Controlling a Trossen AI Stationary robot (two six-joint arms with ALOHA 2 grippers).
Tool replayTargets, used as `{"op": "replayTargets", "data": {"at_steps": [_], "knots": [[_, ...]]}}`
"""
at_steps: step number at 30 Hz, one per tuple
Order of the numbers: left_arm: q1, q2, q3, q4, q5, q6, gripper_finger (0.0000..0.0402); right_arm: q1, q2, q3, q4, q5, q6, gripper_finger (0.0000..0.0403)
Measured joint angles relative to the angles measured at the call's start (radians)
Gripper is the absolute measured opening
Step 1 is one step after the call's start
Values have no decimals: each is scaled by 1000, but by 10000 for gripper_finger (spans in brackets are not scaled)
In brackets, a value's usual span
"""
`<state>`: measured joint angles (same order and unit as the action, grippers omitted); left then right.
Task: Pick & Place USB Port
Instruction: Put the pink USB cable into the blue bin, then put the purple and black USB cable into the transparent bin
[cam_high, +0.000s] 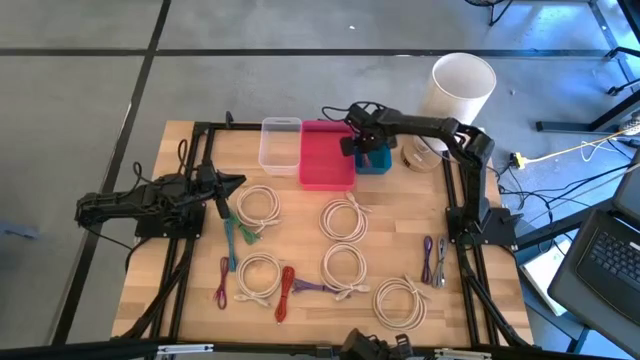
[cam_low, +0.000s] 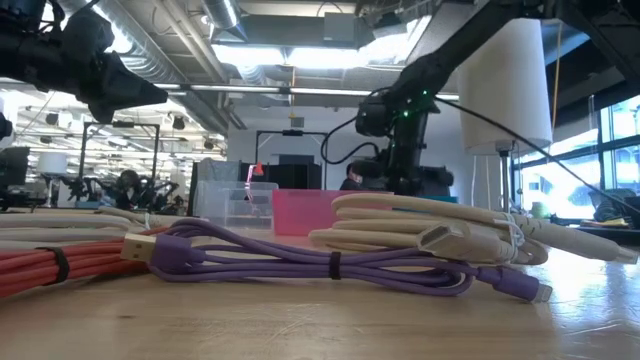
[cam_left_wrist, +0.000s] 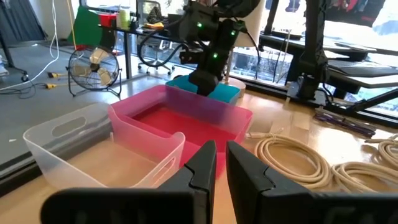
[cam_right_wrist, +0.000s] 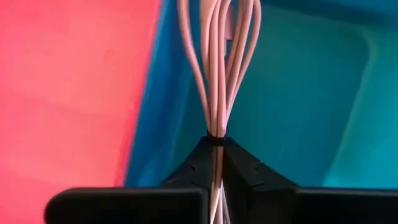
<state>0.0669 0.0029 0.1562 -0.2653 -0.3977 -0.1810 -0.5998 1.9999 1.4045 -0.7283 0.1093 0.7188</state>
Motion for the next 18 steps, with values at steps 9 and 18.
{"op": "replayTargets", "data": {"at_steps": [9,18], "knots": [[0,0,0,6,0,1,31,0,0,-13,19,3,-93,115],[0,0,0,7,-1,14,31,22,-49,36,-29,194,-129,148]]}}
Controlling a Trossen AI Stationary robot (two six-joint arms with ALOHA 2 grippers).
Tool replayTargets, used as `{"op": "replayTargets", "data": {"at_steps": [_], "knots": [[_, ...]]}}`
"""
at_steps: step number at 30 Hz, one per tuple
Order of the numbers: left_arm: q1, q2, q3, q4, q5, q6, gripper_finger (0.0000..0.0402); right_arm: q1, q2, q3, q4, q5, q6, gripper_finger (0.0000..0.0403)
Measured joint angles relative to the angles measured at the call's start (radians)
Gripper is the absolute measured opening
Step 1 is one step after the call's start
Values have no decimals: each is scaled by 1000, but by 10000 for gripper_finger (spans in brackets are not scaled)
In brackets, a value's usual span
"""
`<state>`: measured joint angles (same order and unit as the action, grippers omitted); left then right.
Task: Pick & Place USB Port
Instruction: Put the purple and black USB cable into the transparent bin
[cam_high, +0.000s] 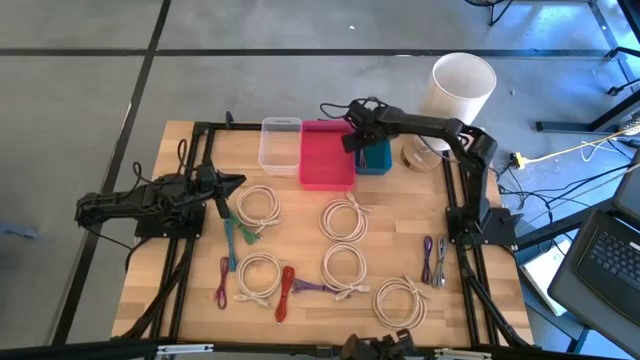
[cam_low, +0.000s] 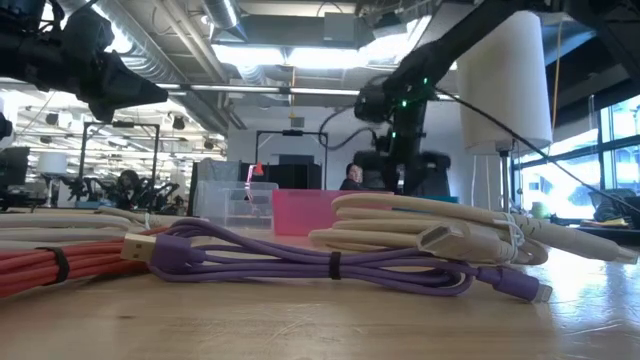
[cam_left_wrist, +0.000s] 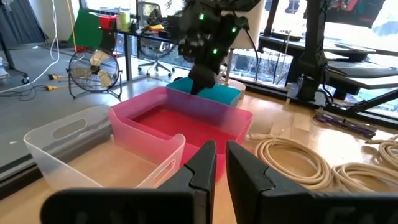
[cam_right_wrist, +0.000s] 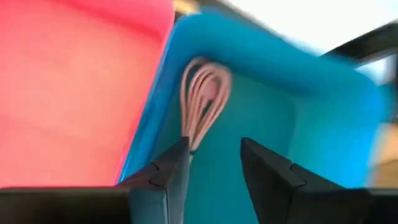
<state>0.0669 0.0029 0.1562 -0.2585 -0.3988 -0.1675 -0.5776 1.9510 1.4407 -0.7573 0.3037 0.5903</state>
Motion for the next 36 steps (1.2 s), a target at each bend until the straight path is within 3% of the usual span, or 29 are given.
{"op": "replayTargets", "data": {"at_steps": [7,12,15,18,21,24,28,32,36], "knots": [[0,0,0,1,-3,25,31,97,-167,1,-119,108,-29,149],[0,0,0,1,16,-2,31,261,-324,1,-218,146,-118,149],[0,0,0,2,90,-41,31,369,-422,1,-262,146,-157,149],[0,0,0,34,103,24,31,450,-502,1,-320,123,-151,149],[0,0,0,69,43,140,31,486,-562,1,-386,56,-57,149],[0,0,0,126,-92,218,31,493,-596,1,-447,-44,79,149],[0,0,0,263,-274,146,31,494,-626,1,-475,-210,285,149],[0,0,0,368,-325,76,31,539,-641,1,-477,-371,463,149],[0,0,15,367,-355,105,31,646,-644,1,-477,-347,650,149]]}}
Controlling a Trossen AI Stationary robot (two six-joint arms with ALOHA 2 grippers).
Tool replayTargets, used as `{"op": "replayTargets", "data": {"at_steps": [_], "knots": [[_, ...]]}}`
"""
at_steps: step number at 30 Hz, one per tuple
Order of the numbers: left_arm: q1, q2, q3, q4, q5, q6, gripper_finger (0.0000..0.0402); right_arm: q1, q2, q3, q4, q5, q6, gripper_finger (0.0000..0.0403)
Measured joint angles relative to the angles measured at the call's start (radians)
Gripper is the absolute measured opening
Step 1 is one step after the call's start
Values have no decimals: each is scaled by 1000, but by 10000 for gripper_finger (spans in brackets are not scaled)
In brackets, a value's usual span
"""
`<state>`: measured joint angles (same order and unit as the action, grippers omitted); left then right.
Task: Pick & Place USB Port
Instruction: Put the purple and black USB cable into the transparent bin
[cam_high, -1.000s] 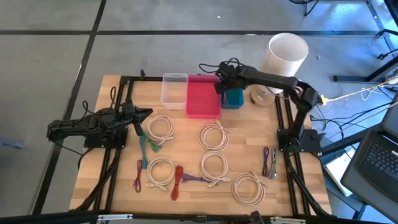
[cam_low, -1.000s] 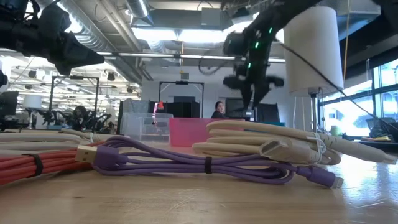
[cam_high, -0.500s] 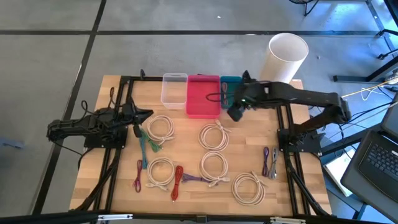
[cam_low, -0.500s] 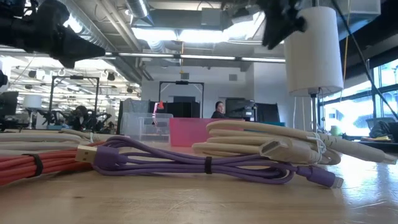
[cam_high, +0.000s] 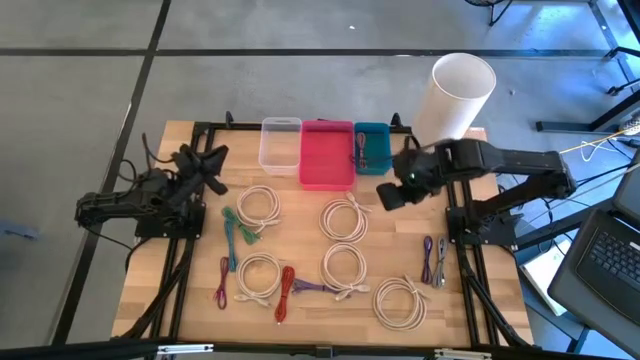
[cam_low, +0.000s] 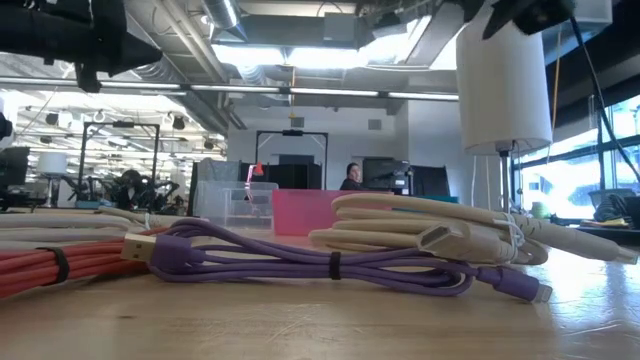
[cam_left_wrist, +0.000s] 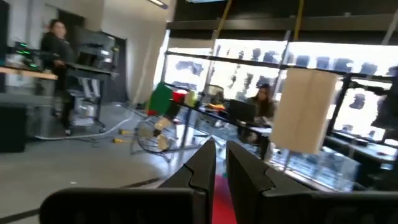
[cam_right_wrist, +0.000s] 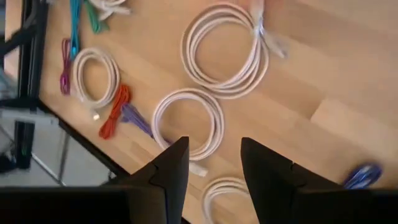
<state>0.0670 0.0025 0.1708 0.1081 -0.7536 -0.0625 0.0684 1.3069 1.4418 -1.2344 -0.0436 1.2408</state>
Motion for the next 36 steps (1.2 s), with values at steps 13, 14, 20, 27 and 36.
{"op": "replayTargets", "data": {"at_steps": [13,14,20,27,36], "knots": [[1,0,0,-104,180,-175,31,330,167,0,9,215,559,149],[1,0,0,-116,192,-186,31,342,188,0,39,210,559,149],[2,0,0,-101,194,-189,31,386,302,0,93,107,531,149],[2,0,0,-31,171,-266,31,443,346,0,214,77,266,149],[2,0,0,58,225,-638,31,427,347,0,-29,98,207,149]]}}
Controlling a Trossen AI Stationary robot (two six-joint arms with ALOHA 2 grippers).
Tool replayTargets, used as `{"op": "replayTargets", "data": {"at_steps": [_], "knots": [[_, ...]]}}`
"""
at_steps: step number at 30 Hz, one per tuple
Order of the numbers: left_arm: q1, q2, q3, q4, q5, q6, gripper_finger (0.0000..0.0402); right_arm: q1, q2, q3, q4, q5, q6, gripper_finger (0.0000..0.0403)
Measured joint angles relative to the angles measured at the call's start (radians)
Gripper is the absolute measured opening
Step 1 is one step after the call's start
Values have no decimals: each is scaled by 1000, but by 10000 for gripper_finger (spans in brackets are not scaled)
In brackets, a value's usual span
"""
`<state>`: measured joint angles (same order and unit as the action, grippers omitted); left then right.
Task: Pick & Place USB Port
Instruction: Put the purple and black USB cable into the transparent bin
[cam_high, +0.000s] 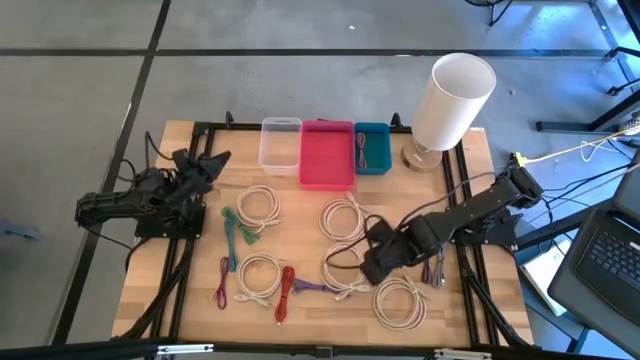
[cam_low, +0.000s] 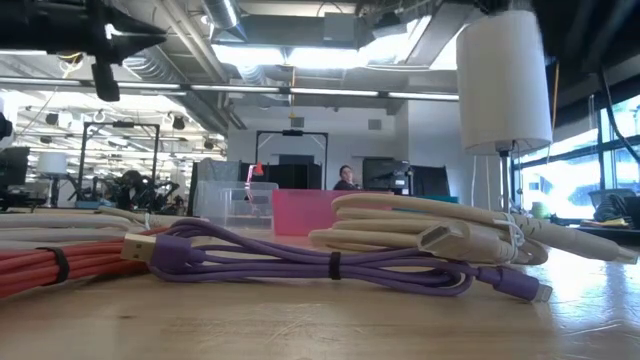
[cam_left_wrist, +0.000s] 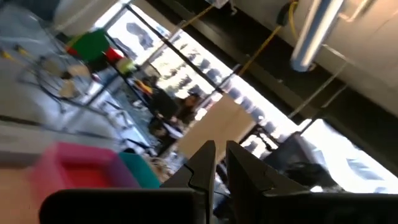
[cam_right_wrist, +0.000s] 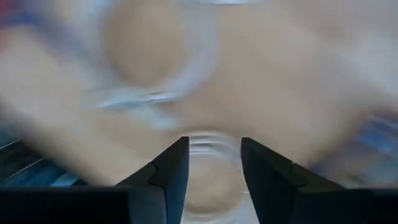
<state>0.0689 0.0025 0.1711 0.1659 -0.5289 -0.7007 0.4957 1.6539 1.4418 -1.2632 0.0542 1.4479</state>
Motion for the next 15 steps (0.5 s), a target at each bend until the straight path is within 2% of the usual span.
{"op": "replayTargets", "data": {"at_steps": [4,7,12,15], "knots": [[-2,0,0,1,51,-46,31,44,0,-1,-322,32,279,149],[-2,0,0,1,64,-46,31,102,-74,-80,-246,45,428,149],[-2,0,0,1,84,-9,31,185,-209,-311,-65,82,769,149],[-2,0,0,-4,84,5,31,197,-256,-427,101,52,823,149]]}}
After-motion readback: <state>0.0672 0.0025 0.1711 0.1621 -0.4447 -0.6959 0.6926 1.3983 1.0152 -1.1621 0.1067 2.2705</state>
